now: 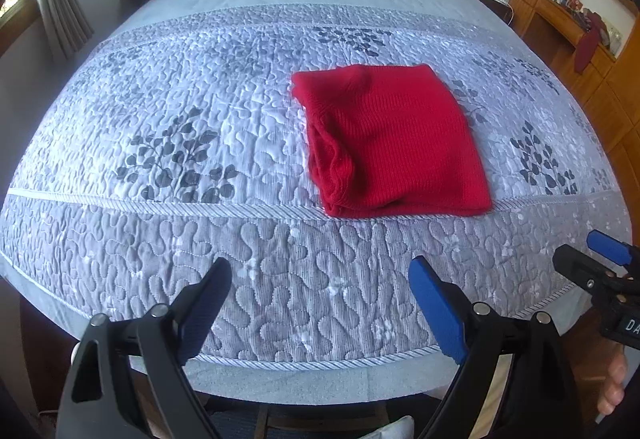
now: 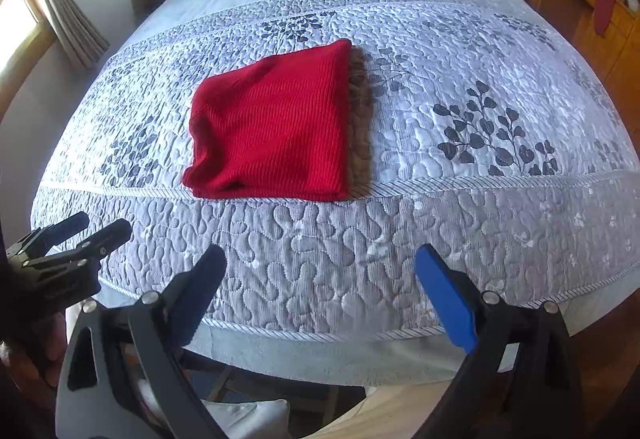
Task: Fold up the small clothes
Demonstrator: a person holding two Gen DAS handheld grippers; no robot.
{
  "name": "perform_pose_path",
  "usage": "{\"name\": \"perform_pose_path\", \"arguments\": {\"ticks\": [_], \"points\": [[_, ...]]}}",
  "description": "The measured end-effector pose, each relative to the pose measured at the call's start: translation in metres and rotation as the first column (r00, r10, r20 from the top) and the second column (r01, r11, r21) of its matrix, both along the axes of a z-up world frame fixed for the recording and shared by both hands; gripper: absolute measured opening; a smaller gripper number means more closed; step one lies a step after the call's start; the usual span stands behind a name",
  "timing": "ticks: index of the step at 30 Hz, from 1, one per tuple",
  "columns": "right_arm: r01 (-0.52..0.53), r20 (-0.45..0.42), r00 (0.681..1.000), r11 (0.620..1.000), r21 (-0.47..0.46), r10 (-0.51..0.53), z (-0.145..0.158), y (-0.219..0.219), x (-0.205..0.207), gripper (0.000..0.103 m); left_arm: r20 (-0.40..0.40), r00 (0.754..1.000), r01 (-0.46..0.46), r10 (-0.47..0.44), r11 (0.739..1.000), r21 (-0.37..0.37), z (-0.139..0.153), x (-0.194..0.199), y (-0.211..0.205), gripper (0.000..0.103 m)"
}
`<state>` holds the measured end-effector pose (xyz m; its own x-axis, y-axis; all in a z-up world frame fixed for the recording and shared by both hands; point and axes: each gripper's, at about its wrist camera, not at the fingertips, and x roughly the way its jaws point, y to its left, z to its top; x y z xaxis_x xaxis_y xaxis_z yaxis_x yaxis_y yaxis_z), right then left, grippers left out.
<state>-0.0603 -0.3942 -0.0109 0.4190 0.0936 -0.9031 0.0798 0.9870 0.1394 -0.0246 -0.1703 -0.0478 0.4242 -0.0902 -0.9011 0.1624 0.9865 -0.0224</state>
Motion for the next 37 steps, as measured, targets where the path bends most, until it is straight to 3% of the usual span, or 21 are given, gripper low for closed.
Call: {"name": "perform_pose_path", "arguments": {"ticks": [32,37], "points": [[-0.008,-0.013,1.0,1.0,0.008,0.008,-0.009,-0.001,0.004,0.095,0.0,1.0,-0.004,0.004,1.0,0.031,-0.004,0.003,0.001,0.09],[0.018,-0.016,1.0,1.0,0.02,-0.018,-0.013,-0.008,0.005,0.095,0.03,1.0,0.0,-0.002,0.999,0.039,0.003,0.002,-0.002,0.09]]}}
